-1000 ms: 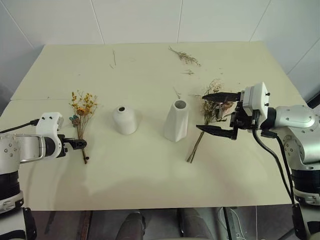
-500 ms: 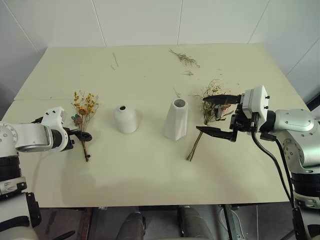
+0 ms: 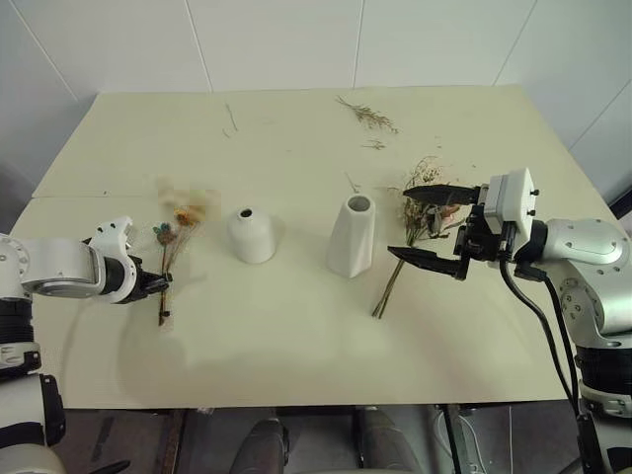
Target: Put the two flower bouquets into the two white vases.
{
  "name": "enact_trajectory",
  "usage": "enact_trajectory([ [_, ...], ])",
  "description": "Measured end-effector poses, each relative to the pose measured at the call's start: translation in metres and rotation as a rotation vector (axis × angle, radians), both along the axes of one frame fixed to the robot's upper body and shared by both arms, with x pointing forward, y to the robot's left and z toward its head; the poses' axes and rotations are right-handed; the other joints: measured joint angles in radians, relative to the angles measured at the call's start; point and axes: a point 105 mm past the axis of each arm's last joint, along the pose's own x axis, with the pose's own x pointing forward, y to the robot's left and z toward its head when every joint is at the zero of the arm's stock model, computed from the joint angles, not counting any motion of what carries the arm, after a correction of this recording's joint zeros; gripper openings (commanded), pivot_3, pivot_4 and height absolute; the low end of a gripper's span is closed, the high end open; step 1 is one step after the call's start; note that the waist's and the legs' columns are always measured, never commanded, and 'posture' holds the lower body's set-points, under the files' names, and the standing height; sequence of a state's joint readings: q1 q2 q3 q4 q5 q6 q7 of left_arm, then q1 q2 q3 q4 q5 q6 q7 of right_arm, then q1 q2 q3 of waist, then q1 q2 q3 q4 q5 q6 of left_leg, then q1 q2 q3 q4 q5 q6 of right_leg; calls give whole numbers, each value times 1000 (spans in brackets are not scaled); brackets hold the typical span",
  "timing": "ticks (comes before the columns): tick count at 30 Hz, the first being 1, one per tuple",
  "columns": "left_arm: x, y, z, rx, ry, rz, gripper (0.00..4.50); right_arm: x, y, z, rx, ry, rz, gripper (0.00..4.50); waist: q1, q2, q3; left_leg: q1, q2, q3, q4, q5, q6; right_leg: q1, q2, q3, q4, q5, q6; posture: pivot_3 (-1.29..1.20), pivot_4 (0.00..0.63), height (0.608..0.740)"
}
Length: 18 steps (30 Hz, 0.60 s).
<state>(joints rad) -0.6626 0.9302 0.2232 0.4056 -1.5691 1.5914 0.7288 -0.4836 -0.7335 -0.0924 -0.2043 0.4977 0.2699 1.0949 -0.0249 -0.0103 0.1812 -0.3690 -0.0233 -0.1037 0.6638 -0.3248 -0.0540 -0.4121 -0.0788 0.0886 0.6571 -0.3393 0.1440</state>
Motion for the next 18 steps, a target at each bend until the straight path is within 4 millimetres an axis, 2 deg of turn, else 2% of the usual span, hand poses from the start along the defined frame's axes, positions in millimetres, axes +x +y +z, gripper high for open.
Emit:
enact_trajectory([
  [7, 10, -4, 0, -59, -68, 60, 26, 2, -2, 1, 8, -2, -22, 4500, 11, 1, 0, 0, -1, -1, 0, 3, 1, 1, 0, 0, 1, 2, 2, 0, 150, 740],
  [10, 27, -4, 7, -84, -228, 104, 26, 1, -5, 2, 16, -4, -41, 4500, 20, -2, 1, -1, -1, 2, 0, 7, -4, 0, 1, -3, 0, 4, 0, 0, 150, 740],
  [13, 47, 5, 44, -96, -574, 87, 26, -4, -5, 3, 13, -4, -37, 4500, 21, -5, 3, -2, 1, 3, -3, 8, -6, 0, 2, -5, -2, 5, -2, 0, 150, 740],
  [16, 50, 10, 86, -83, -872, -3, 26, -9, -8, 7, 0, -1, -28, 4500, 19, -5, 3, -2, 1, 4, -8, 9, -5, 0, 2, -4, -6, 5, -2, 0, 150, 740],
  [18, 49, 9, 98, -84, -966, -61, 26, -12, -10, 11, 0, 1, -24, 4500, 19, -5, 3, -2, 1, 4, -11, 9, -4, 0, 1, -5, -10, 5, -2, 0, 150, 740],
])
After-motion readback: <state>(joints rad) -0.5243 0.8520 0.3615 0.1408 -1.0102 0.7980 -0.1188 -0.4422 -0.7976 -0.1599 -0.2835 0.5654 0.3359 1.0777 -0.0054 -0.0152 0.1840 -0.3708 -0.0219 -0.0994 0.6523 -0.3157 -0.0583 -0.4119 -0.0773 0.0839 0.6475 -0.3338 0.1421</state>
